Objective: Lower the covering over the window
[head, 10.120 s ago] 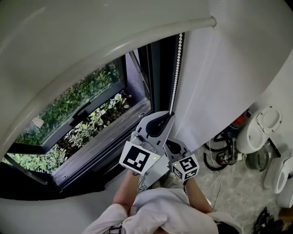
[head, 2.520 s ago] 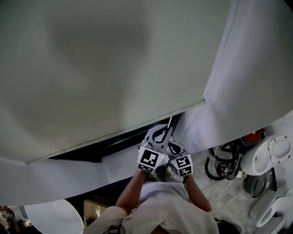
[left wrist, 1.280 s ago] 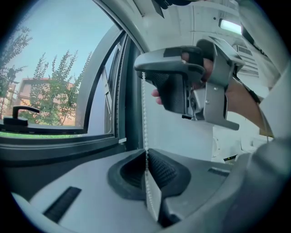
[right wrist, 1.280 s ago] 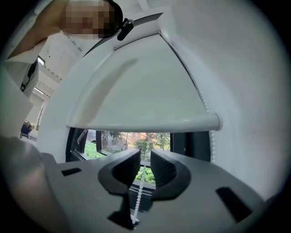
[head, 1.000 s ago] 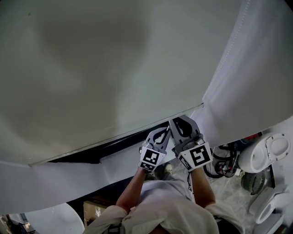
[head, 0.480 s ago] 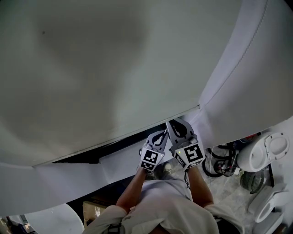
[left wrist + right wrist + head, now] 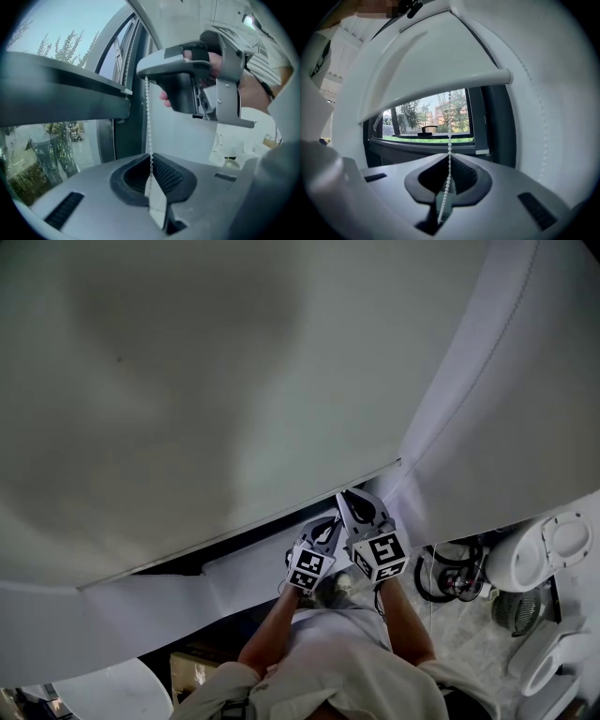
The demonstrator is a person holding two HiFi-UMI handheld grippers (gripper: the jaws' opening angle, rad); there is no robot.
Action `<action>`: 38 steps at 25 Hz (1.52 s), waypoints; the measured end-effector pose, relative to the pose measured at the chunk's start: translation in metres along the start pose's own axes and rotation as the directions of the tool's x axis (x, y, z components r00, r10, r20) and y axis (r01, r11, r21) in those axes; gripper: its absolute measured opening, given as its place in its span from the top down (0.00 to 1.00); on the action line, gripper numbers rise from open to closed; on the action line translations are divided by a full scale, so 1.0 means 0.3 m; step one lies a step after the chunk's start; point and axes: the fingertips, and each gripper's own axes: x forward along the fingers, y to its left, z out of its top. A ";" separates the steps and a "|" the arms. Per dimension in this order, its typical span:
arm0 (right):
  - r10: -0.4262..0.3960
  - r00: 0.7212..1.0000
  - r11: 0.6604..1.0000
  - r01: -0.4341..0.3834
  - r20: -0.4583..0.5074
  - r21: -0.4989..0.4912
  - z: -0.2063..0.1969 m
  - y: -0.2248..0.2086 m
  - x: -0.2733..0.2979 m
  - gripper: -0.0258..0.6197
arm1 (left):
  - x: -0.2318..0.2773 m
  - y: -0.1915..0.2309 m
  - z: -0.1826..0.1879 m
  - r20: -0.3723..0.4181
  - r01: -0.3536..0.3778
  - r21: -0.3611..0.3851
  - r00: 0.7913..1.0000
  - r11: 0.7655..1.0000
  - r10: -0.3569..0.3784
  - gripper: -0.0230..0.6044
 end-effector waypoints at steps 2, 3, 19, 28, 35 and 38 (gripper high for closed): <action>-0.002 1.000 1.000 0.002 -0.025 0.007 -0.040 -0.001 0.012 0.95 | 0.002 0.001 -0.037 -0.024 0.007 -0.008 1.000 1.000 -0.007 0.93; -0.003 0.999 1.000 0.004 -0.037 0.010 -0.057 0.000 0.017 0.95 | 0.001 0.002 -0.054 -0.035 0.010 -0.011 0.999 1.000 -0.011 0.93; -0.019 0.991 1.000 0.021 -0.133 0.012 -0.196 -0.003 0.009 0.96 | -0.014 -0.048 -0.179 -0.087 0.056 -0.058 0.994 0.997 -0.061 0.93; -0.065 0.987 0.996 0.055 -0.150 -0.072 -0.216 -0.018 -0.012 0.94 | -0.018 -0.063 -0.164 -0.069 0.050 -0.055 0.996 0.997 -0.054 0.93; -0.075 0.986 0.992 0.059 -0.146 -0.112 -0.186 0.034 -0.052 0.83 | -0.095 -0.040 -0.096 -0.023 0.018 -0.040 1.000 0.999 -0.019 0.93; -0.083 0.987 0.990 0.065 -0.140 -0.126 -0.173 0.038 -0.067 0.80 | -0.115 -0.026 -0.047 0.017 0.008 -0.033 1.000 0.999 -0.007 0.91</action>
